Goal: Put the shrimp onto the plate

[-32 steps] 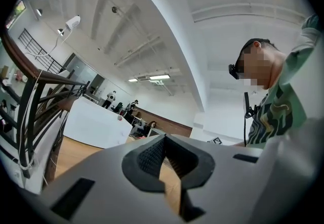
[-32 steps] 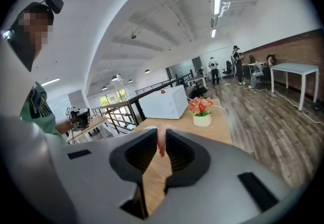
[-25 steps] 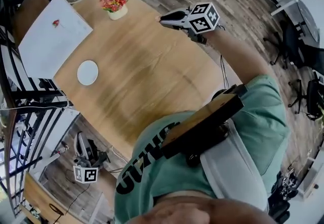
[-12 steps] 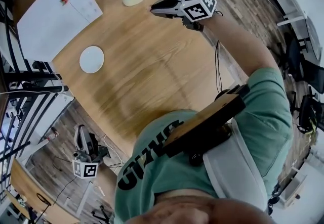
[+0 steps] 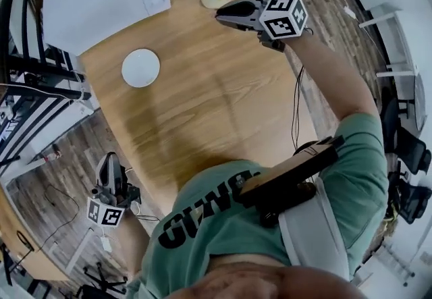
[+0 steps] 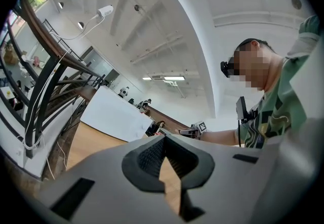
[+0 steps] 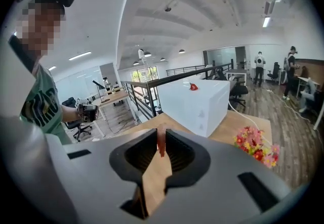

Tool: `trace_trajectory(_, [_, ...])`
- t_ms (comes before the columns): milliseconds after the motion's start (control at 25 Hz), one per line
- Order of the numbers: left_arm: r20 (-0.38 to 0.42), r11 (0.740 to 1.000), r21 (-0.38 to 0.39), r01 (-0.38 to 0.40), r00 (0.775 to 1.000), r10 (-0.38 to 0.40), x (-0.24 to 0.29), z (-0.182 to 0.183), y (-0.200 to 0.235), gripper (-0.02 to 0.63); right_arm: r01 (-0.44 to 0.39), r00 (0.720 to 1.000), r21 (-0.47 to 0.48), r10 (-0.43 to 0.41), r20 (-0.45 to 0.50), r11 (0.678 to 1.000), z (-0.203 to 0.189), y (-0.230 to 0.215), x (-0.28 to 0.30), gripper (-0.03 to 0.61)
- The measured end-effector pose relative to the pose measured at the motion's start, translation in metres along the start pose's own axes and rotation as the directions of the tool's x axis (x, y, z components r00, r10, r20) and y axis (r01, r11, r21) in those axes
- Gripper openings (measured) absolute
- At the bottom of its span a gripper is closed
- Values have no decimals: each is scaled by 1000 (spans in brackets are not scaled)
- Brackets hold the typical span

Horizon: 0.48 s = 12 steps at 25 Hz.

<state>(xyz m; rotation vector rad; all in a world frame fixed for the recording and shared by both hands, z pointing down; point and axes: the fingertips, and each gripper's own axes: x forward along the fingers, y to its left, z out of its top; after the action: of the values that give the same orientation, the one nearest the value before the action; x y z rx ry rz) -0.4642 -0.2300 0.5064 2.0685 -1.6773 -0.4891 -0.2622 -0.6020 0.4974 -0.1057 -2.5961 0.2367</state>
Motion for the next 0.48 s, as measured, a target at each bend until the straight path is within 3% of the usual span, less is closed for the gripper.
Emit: trace_trajectory(480, [15,999,-43,-26,1000,26,14,-18,62,5,-129,990,-93,124,-62,987,12,-4,113,57])
